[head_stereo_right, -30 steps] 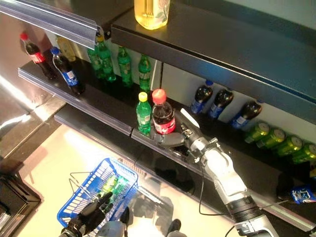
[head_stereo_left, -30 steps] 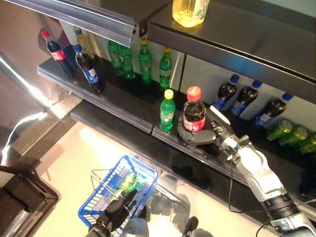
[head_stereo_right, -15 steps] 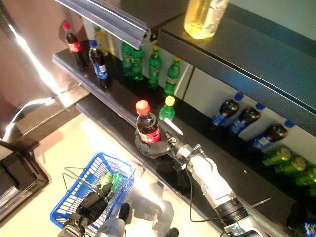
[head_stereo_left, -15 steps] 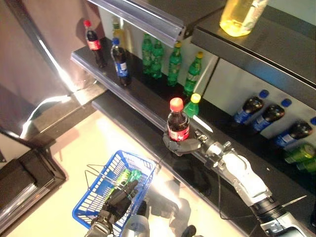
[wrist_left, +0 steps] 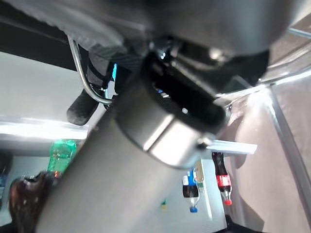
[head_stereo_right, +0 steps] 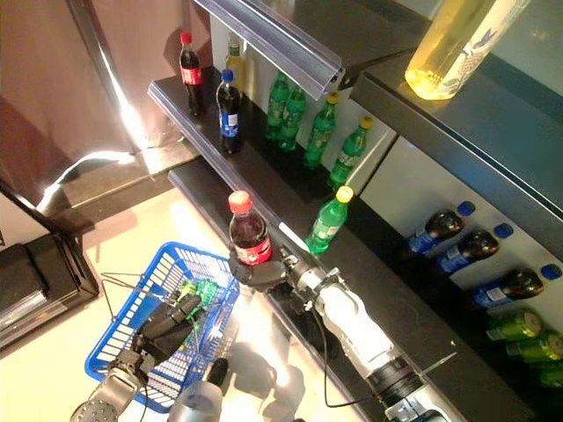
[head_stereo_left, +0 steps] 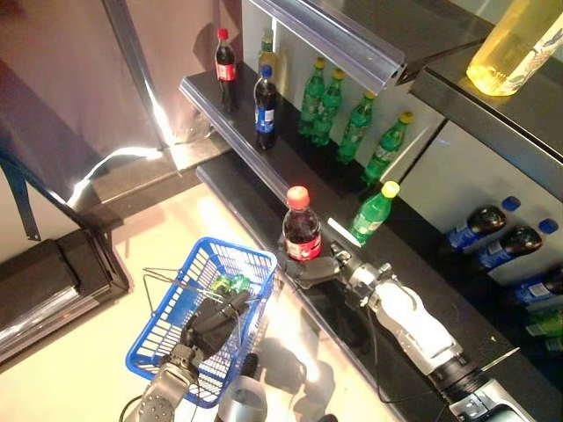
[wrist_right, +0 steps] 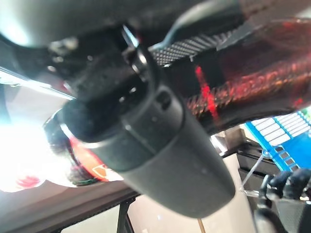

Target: Pick up the drink and place into the basket.

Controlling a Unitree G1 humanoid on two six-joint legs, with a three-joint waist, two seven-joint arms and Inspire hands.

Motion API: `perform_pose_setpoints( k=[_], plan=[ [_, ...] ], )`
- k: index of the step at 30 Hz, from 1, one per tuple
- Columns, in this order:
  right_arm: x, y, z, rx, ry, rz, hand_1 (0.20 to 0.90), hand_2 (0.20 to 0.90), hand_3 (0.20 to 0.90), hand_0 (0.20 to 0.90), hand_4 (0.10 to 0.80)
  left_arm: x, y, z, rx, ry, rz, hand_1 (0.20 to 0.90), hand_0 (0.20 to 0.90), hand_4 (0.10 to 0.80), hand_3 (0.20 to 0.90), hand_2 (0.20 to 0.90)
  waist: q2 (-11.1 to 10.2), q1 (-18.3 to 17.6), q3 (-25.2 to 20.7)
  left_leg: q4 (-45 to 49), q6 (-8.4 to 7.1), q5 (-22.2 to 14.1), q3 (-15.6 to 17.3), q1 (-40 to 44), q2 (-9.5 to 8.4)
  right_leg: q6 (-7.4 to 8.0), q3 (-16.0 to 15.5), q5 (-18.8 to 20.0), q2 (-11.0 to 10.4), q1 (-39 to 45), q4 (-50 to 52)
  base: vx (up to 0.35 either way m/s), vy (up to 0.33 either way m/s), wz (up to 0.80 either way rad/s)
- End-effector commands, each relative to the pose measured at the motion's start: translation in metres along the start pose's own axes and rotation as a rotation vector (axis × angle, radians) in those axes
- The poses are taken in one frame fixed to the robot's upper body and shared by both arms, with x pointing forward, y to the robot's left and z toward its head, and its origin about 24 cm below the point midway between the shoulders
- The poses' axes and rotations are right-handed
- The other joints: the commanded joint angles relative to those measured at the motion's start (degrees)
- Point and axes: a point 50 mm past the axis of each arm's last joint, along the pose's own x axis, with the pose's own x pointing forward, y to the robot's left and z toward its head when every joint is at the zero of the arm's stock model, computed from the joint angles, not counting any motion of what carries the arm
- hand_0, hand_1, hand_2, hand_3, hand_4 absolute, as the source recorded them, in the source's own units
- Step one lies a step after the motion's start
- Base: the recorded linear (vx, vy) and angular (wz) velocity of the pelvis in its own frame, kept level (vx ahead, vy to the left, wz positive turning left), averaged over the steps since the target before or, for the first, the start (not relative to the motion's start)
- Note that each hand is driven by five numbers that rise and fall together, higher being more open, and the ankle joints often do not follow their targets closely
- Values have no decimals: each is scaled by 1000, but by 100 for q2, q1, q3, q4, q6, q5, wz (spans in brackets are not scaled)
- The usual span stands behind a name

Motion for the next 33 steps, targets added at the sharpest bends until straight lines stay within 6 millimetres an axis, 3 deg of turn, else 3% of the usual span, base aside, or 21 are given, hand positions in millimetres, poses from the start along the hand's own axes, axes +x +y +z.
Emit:
perform_pose_setpoints(
  k=[1,10,20,33],
  plan=[
    [23,3,67,-35,-350,39,300,300,200,300,100,41,-129,45,124,-183,-724,300,300,100,200,300,161,74,-915,-25,30,-276,-8,35,-119,-74,-156,-578,59,327,595,11,-13,5],
    [30,12,75,-63,-374,79,300,300,200,300,100,34,-156,42,229,-112,-869,300,300,100,200,300,140,216,-937,-25,8,-257,-168,-13,-146,-53,-166,-555,61,364,532,3,-4,7],
    [34,21,86,-88,-410,130,300,300,200,300,100,28,-173,39,302,-56,-975,300,300,100,200,300,163,290,-986,-25,-5,-228,-264,-52,-174,-37,-192,-533,45,364,519,0,6,5],
    [43,29,71,-126,-308,162,300,300,200,300,100,19,-196,28,374,35,-1154,300,300,100,200,300,186,388,-1034,-25,-18,-176,-399,-130,-218,-35,-252,-517,47,354,499,0,0,0]
  ],
)
